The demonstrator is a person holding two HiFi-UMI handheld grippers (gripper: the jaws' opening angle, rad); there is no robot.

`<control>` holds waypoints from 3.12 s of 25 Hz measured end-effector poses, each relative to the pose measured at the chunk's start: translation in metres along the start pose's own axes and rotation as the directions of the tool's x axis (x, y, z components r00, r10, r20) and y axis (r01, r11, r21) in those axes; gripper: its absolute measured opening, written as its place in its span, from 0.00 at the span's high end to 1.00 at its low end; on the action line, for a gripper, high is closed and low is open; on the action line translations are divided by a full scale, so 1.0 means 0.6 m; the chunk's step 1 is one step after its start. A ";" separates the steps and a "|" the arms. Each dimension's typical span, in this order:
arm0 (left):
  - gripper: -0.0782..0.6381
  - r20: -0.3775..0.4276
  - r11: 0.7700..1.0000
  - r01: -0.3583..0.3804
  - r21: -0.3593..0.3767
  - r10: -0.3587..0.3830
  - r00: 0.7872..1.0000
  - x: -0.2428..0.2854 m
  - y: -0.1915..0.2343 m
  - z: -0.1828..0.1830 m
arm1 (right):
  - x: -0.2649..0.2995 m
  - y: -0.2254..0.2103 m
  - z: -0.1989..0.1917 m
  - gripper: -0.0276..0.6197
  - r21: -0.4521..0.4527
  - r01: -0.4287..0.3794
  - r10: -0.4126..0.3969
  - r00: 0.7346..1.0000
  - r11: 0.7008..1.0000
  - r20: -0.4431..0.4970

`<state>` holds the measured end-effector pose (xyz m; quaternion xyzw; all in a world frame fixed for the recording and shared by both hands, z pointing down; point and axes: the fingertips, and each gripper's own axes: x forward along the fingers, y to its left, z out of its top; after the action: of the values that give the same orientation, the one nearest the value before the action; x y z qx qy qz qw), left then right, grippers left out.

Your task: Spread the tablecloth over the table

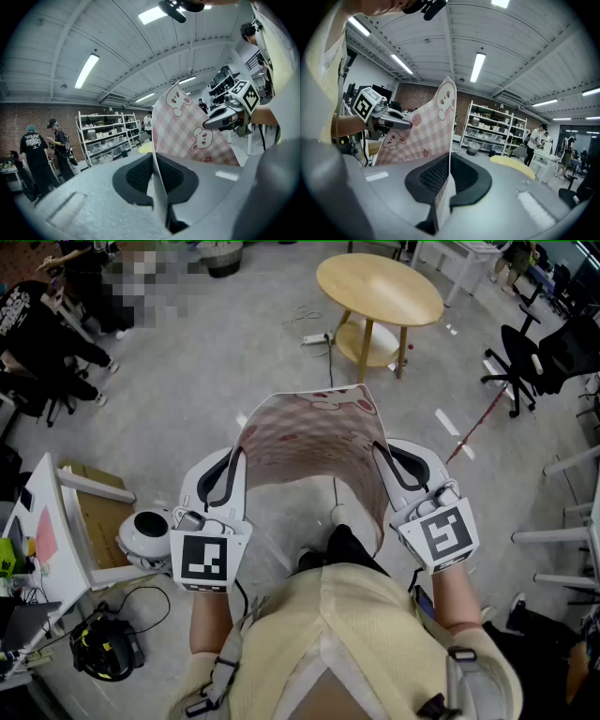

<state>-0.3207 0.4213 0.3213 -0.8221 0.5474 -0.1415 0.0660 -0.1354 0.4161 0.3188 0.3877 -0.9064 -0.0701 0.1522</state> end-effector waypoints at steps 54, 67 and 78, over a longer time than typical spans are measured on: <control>0.88 -0.044 0.948 0.087 0.305 -0.077 0.996 0.478 -0.040 0.192 | 0.104 -0.485 -0.031 0.95 0.027 0.015 -0.018 0.995 1.000 0.094; 0.88 0.022 0.826 0.163 0.539 -0.208 0.978 0.619 -0.010 0.257 | 0.156 -0.607 0.014 0.94 -0.120 0.199 -0.188 0.978 0.973 0.092; 0.88 0.074 0.731 0.242 0.638 -0.370 0.926 0.807 0.064 0.374 | 0.250 -0.789 0.106 0.94 -0.266 0.310 -0.310 0.950 0.913 0.045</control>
<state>-0.1111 -0.0493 0.1753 -0.8435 0.3178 -0.2401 0.3603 0.0682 -0.0184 0.1758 0.5021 -0.8156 -0.2163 0.1896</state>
